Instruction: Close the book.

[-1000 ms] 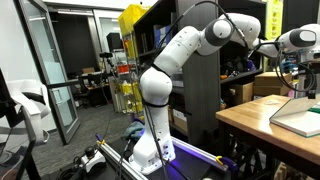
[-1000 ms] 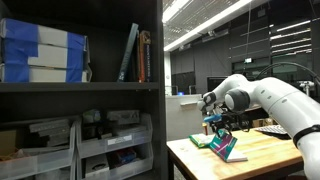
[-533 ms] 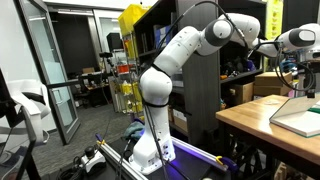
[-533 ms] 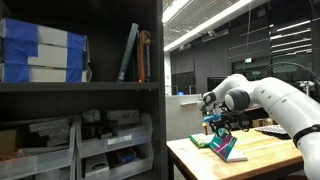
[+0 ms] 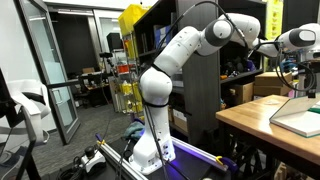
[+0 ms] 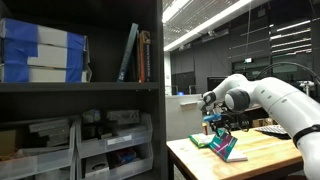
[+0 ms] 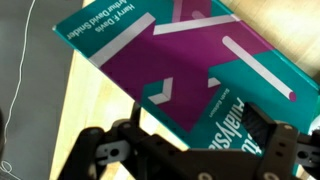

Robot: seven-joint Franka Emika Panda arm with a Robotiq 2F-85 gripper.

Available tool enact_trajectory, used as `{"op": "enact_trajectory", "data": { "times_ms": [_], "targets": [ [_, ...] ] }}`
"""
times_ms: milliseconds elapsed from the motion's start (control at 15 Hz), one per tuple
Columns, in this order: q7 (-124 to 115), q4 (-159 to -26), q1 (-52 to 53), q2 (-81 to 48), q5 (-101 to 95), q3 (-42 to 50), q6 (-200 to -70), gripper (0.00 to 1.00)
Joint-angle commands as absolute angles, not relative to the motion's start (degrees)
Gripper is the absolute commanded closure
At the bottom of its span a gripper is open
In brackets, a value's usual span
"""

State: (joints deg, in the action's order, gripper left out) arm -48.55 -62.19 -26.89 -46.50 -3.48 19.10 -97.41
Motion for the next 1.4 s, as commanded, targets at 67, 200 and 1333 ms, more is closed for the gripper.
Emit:
{"op": "enact_trajectory", "data": {
  "times_ms": [67,200,1333],
  "targets": [
    [-46.9,-66.9,-27.5,-41.6,-2.1,18.4,-105.5,0.0],
    [-46.2,-69.8,-27.6,-39.1,-1.9,18.2,-111.5,0.0],
    [-46.6,-72.1,-27.5,-38.0,-3.0,18.7,-118.0,0.0]
  ]
}}
